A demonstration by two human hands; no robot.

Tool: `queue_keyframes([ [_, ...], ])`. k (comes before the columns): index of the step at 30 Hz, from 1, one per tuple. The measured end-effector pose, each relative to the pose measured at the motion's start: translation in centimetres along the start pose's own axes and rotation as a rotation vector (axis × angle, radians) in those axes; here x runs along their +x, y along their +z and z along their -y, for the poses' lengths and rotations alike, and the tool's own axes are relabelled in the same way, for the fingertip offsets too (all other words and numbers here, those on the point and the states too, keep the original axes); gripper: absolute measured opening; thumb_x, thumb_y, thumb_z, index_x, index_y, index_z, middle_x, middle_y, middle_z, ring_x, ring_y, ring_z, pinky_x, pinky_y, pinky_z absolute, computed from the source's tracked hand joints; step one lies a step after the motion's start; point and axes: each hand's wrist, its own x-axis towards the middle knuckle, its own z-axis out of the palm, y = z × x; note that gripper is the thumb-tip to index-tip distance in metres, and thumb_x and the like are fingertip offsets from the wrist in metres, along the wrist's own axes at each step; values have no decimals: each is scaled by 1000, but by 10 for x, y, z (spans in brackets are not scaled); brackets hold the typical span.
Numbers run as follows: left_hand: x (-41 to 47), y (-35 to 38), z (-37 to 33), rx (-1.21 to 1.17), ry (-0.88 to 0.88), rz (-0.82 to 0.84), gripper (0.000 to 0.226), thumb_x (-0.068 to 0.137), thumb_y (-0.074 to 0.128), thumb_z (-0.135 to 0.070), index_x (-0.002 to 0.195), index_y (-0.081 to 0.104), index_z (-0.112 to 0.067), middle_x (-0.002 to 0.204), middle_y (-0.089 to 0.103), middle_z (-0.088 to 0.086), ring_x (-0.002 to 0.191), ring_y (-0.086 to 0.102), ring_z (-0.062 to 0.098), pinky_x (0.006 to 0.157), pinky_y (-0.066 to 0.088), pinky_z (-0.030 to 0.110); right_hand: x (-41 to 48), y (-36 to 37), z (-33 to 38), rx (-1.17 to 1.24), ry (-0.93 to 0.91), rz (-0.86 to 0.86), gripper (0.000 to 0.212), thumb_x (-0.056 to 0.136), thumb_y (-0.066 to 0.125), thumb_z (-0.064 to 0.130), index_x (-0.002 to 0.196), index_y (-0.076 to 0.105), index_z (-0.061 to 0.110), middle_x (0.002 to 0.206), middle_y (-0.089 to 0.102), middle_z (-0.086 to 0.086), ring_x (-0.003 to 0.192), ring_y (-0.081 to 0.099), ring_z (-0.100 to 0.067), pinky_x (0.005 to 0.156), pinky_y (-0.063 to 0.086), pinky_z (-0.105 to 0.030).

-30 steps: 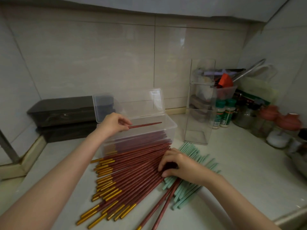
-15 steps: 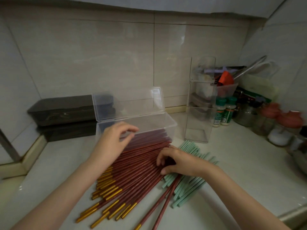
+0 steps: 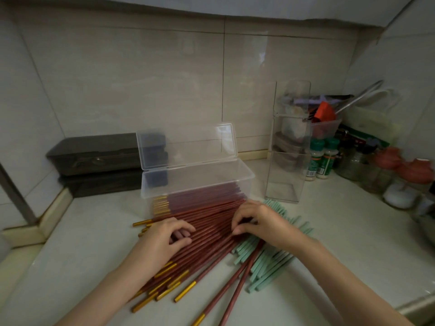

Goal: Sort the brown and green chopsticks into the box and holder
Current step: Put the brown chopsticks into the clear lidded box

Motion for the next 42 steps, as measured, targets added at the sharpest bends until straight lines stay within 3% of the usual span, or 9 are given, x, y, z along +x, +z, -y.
queue_keyframes([
  [5,-1,0,5,-84,-39,-9,20,75,73,-15,83,68,-32,83,63,-6,82,58,8,66,45,13,13,-56,18,39,74,-266,3,79,70,16,80,70,19,80,62,13,80,56,4,74,41,-8],
  [9,3,0,3,-119,-78,38,23,75,73,-11,87,69,-31,87,63,-2,87,55,6,66,44,11,52,-70,24,-66,81,-443,1,79,71,13,80,71,13,72,58,16,72,52,7,68,38,-4],
  [14,3,0,2,-133,-89,45,28,75,73,-10,84,67,-35,84,64,-4,84,57,8,63,42,9,96,-43,16,-137,115,-272,2,80,70,11,81,70,10,80,68,-2,74,58,-9,60,37,-7],
  [17,2,0,3,-166,-95,25,27,74,74,-8,85,69,-31,83,63,-4,82,58,8,64,43,9,99,-27,14,-119,106,-215,6,80,70,12,84,72,8,84,70,-3,77,58,-11,67,41,-16],
  [21,1,0,2,-192,-66,-21,24,75,72,-5,86,70,-26,82,62,-2,86,58,7,65,43,8,82,-23,17,-27,79,-312,9,81,69,12,87,74,8,87,70,-1,76,52,-2,73,33,1],
  [25,2,-6,0,-190,-25,-92,24,76,71,-6,85,70,-27,84,61,-5,86,57,4,68,44,9,45,-23,23,34,53,-377,7,81,70,13,85,74,10,84,68,6,81,56,1,80,33,-1],
  [33,43,-47,-15,-162,40,-222,25,76,70,-5,88,70,-26,86,64,-6,81,60,3,74,46,10,-2,11,8,-75,1,78,17,78,72,26,95,73,20,94,64,4,94,52,-12,86,40,-23],
  [38,90,-64,-16,-77,-31,-214,18,78,69,-7,92,71,-20,85,67,-3,79,61,10,76,47,21,2,17,9,-121,-14,103,19,79,70,27,97,72,21,92,54,9,95,46,-10,88,37,-22],
  [42,115,-60,-5,-1,-97,-97,19,78,70,-5,95,71,-12,87,68,2,69,54,-1,64,39,2,7,18,12,-104,-9,118,15,81,69,25,96,70,20,92,54,8,94,45,-11,87,36,-23],
])
